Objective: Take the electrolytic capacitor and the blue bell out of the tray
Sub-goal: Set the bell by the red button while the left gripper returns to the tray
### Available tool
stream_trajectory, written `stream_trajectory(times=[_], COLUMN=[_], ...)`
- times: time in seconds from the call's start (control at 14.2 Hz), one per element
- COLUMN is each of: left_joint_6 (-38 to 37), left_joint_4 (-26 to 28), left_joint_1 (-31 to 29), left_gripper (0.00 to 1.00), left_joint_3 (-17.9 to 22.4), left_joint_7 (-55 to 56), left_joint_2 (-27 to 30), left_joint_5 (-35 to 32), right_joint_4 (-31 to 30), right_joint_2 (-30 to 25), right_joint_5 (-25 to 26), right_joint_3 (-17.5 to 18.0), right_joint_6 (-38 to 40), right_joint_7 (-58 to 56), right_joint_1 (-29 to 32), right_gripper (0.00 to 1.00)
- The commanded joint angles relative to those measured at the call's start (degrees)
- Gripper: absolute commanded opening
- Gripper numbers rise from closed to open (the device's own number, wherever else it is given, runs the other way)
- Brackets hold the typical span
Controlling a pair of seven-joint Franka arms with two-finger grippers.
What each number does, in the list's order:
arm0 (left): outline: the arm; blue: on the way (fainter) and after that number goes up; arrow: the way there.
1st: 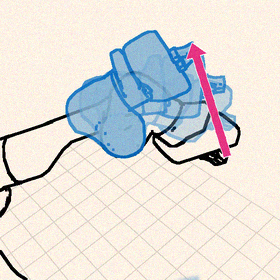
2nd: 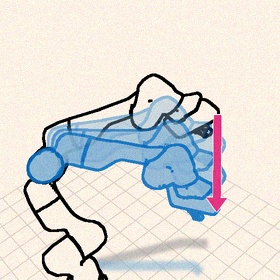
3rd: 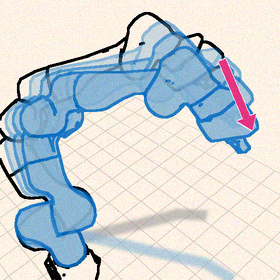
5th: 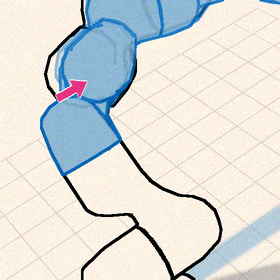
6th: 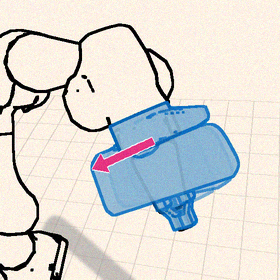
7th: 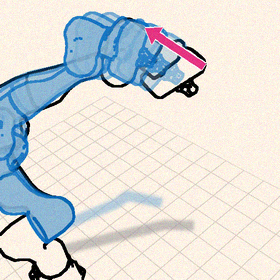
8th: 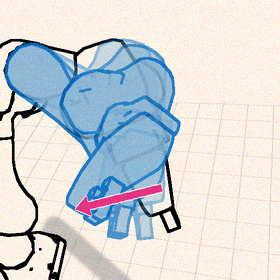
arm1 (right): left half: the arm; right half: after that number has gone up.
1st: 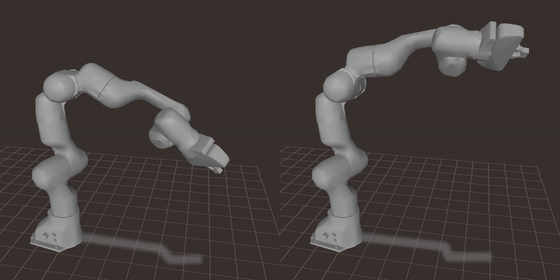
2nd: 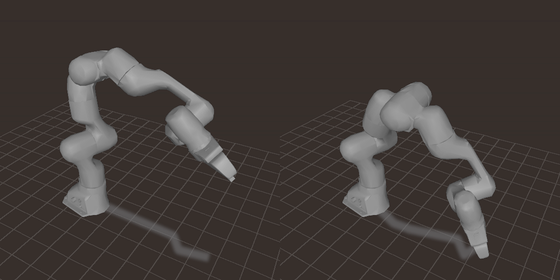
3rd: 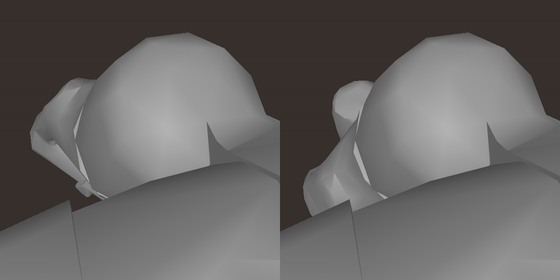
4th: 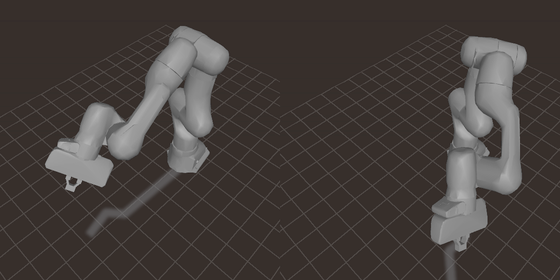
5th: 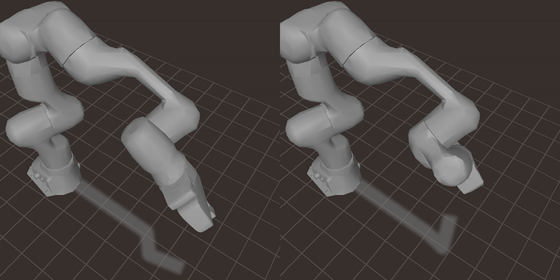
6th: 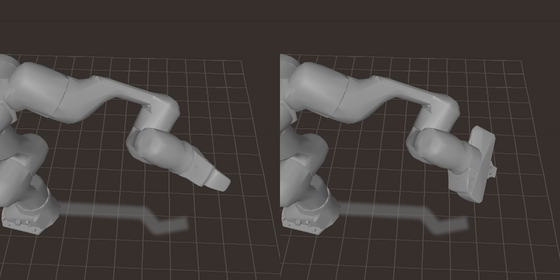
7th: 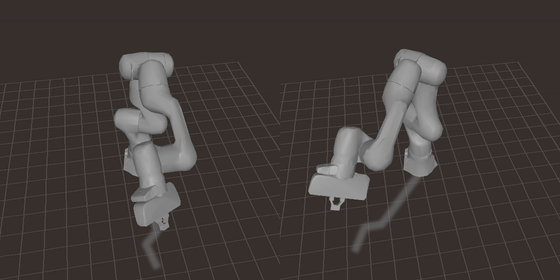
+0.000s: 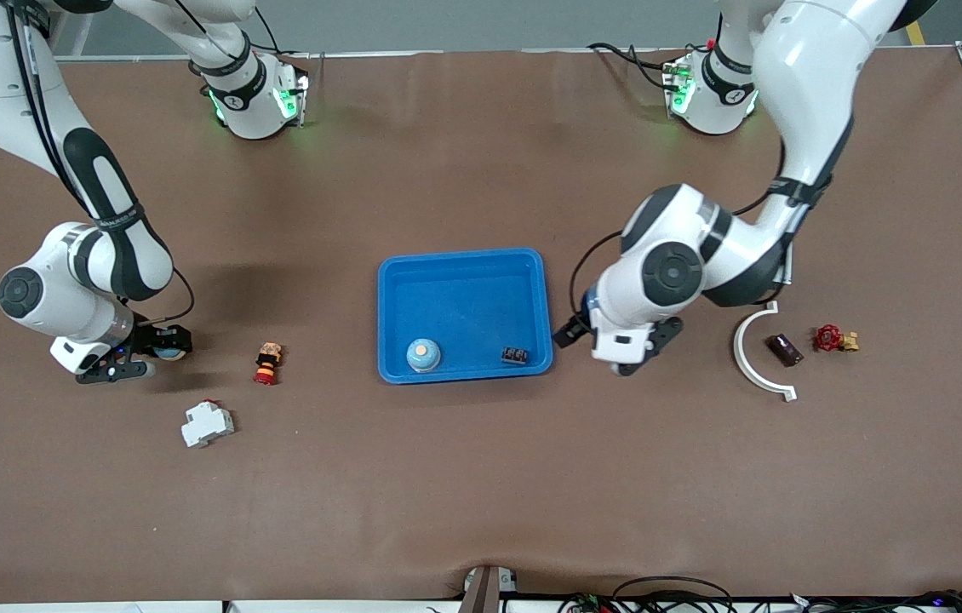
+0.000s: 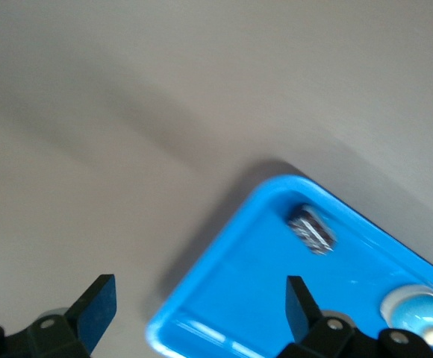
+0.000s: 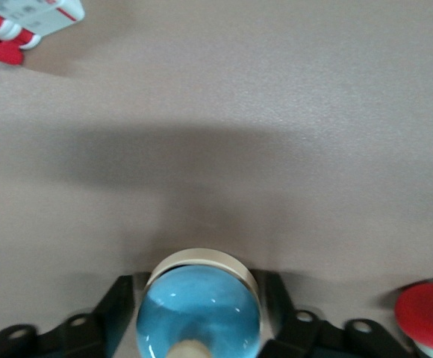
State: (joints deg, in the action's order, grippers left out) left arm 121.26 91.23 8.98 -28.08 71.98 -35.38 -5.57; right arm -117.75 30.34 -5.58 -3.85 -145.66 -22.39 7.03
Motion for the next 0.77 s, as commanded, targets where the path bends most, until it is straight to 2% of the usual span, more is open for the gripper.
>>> stream_trajectory(times=[0.0, 0.14, 0.35, 0.7], left_joint_6=[6.2, 8.7, 10.1, 11.9], left_joint_4=[-1.6, -2.5, -4.9, -7.6], left_joint_1=[4.9, 6.2, 8.2, 12.6], left_gripper=[1.00, 1.00, 1.00, 0.99], left_joint_3=[0.4, 0.5, 0.6, 4.0], left_joint_7=[-0.5, -0.6, -2.1, -5.3], left_joint_2=[-4.7, -7.0, -10.1, -13.5], left_joint_5=[-8.0, -14.2, -15.2, -17.3], right_joint_4=[2.2, 5.5, 12.7, 13.6], right_joint_2=[0.1, -1.9, -4.6, -7.4], right_joint_5=[0.5, 0.5, 0.4, -0.6], right_joint_3=[0.6, 0.7, 1.0, 1.3], right_joint_6=[1.5, 9.0, 23.8, 24.7], right_joint_7=[0.1, 2.9, 9.7, 26.3], right_joint_1=[0.6, 0.3, -2.4, -11.8], right_gripper=[1.00, 1.00, 1.00, 1.00])
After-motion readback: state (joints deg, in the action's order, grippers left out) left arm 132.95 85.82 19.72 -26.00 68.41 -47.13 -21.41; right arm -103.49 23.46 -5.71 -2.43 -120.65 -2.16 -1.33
